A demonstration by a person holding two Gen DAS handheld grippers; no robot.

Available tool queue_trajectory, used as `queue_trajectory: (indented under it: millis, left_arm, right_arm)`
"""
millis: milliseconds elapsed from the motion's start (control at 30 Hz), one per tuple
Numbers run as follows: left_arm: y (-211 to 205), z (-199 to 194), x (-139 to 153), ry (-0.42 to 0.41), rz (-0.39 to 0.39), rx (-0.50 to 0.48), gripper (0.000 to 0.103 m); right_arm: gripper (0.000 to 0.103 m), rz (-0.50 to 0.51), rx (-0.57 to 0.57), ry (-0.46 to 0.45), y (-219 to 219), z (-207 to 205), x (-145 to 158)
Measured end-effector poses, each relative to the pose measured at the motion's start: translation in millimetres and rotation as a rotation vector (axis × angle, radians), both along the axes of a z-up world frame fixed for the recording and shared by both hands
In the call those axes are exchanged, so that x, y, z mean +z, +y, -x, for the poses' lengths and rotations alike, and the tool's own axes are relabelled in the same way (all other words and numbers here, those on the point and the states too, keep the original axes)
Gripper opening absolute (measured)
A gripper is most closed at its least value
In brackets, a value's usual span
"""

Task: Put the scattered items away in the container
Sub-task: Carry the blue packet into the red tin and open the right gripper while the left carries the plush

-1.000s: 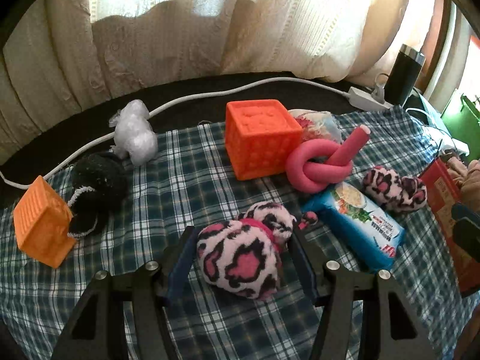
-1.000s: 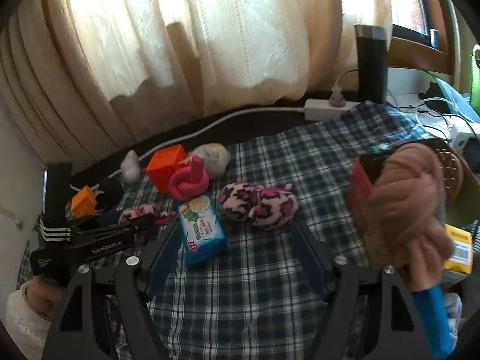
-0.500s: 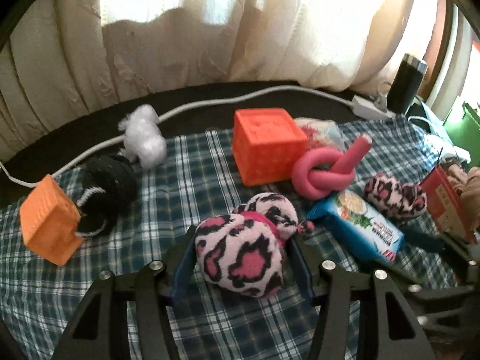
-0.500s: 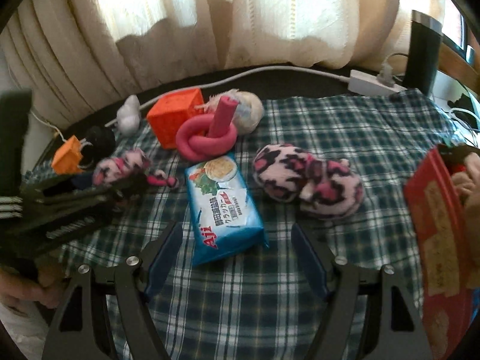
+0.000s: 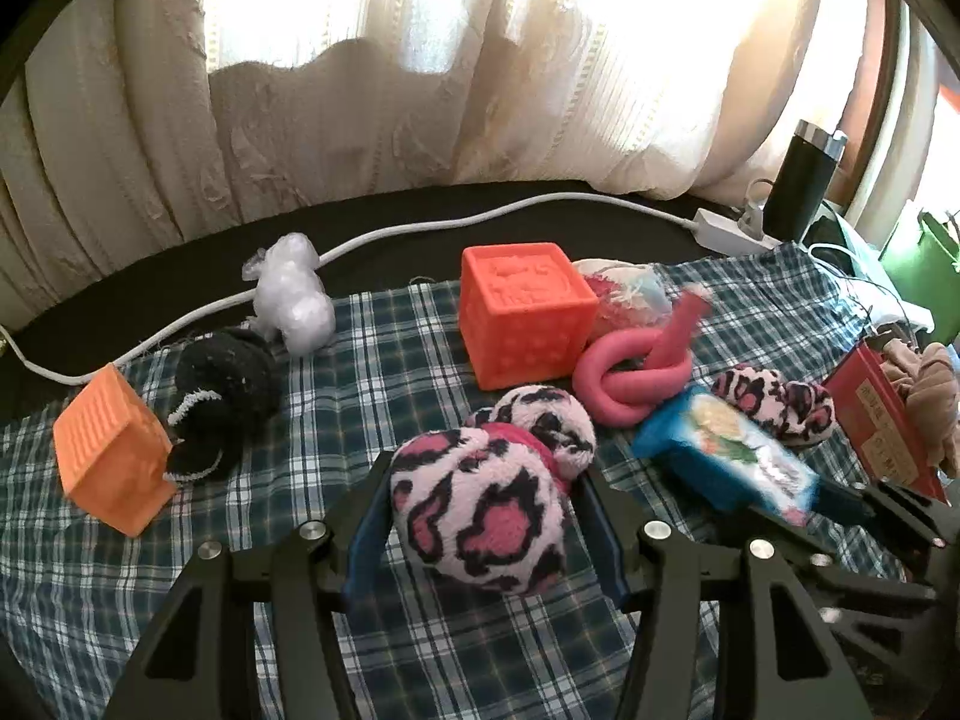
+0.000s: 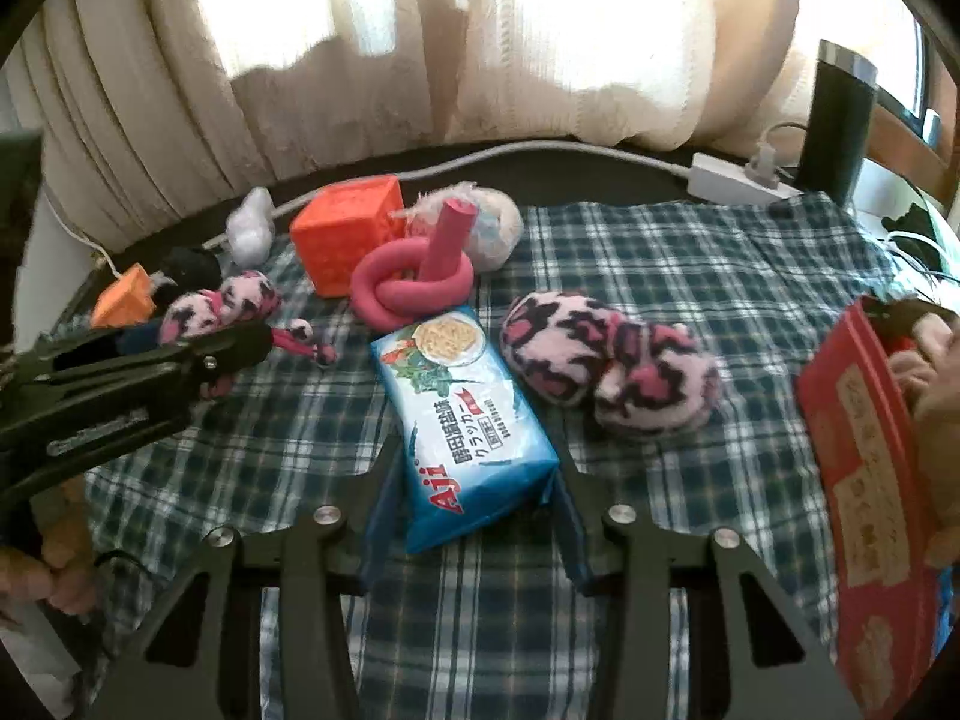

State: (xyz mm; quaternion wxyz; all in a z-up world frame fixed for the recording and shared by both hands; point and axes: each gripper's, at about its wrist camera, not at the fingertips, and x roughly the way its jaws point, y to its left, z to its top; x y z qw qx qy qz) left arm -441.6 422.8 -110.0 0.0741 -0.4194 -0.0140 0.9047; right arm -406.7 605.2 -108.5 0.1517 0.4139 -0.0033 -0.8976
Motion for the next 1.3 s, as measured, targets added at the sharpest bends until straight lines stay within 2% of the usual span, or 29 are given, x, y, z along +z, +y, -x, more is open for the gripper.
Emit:
queue_trajectory:
  millis: [167, 300, 533, 700, 800, 1300]
  left_arm:
    - [7.4, -3.7, 2.2, 0.006, 0.009, -0.011, 0.059]
    - [20.0, -10.1, 8.5, 0.016, 0.018, -0.031, 0.059]
    - [60.7, -27.5, 27.5, 0.049, 0.018, -0.117, 0.059]
    - [98.4, -40.9, 41.6, 0.072, 0.011, -0.198, 0.059]
    - [126.3, -49.7, 47.3, 0.082, 0.007, -0.257, 0.059]
    - [215.8, -68.7, 66.5, 0.100, 0.007, -0.397, 0.059]
  right_arm:
    - [0.049, 0.079, -0.049, 0.072, 29.9, -27.3, 28.2]
    - [0.049, 0.138, -0.135, 0.149, 71.1, -51.7, 54.2]
    - [0.049, 0.149, -0.366, 0.251, 159.7, -87.9, 80.5]
    - [0.049, 0.140, -0.493, 0.238, 216.6, -103.2, 76.8]
    - [0.049, 0.134, -0.532, 0.233, 240.0, -105.3, 74.6]
    - [0.049, 0.060, -0.533, 0.114, 266.7, -75.1, 41.3]
